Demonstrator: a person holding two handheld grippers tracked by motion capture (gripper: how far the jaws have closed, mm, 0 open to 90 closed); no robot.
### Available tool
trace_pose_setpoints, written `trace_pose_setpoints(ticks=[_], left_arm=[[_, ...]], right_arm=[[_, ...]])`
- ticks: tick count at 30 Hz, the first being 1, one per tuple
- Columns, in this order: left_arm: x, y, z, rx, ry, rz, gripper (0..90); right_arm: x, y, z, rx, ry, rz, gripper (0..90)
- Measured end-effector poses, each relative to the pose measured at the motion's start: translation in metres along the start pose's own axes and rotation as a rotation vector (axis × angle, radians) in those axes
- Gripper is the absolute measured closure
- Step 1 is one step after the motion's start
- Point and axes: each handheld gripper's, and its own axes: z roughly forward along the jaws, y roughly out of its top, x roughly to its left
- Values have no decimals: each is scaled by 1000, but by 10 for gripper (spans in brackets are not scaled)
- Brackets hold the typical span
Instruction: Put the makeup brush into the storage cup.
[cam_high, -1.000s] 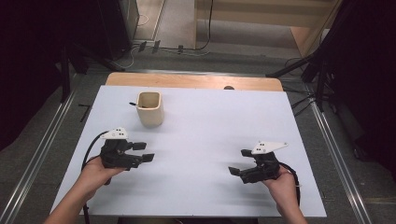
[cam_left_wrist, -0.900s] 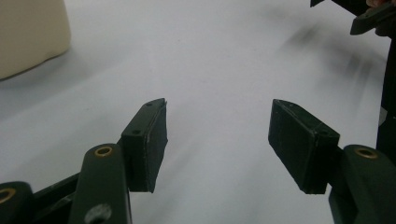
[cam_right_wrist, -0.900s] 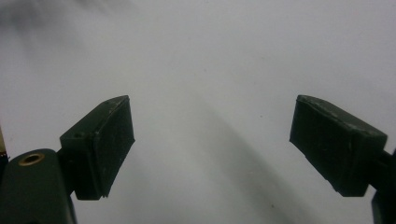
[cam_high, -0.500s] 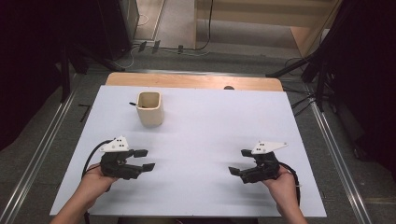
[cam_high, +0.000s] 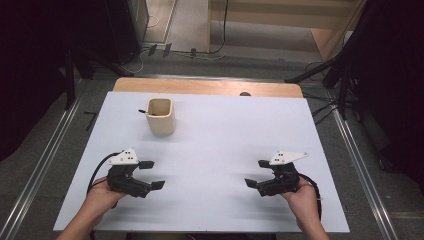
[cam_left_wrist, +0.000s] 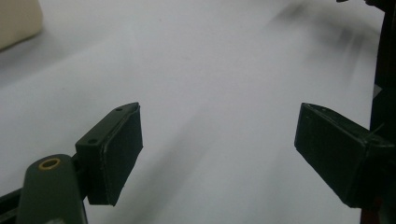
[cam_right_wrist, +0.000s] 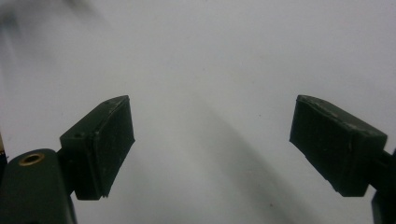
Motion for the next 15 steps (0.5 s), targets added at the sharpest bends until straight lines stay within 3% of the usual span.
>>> trace_pose_setpoints(ticks=[10, 15], left_arm=[[1, 1, -3, -20, 5, 13, 156], [2, 0, -4, -6, 20, 13, 157]], right_arm=[[0, 0, 0, 5, -1, -2, 144], [0, 0, 0, 5, -1, -3, 144]])
